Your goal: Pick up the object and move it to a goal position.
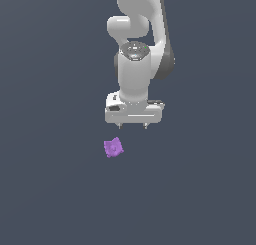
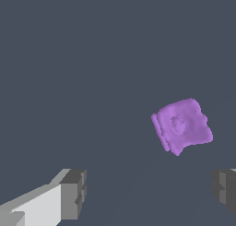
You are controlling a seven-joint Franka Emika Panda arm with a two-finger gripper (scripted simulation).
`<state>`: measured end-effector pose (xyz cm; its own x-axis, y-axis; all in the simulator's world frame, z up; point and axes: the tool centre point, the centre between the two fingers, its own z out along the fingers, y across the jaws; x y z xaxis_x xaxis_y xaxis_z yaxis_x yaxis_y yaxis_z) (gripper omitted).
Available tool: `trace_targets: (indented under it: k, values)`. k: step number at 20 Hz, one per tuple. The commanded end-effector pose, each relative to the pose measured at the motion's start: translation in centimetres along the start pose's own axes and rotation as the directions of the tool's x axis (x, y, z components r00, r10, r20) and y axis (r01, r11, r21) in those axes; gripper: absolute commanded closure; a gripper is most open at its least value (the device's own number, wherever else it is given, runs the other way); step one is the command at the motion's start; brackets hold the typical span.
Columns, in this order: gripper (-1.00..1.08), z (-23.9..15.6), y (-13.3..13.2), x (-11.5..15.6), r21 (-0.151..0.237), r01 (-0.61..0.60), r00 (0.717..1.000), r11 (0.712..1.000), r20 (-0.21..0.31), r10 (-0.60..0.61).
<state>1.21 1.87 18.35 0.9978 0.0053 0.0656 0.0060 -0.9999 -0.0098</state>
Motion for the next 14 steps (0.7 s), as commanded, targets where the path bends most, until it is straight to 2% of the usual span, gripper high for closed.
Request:
trace_targets:
  k: [1,14]
  values:
    - [-0.60,0.00,0.00,0.00,0.000,0.000,1.000,1.000,0.000,0.000]
    - [-0.60,-0.57,-0.65,0.28,-0.021,0.027,1.000,0.999,-0.005,-0.027]
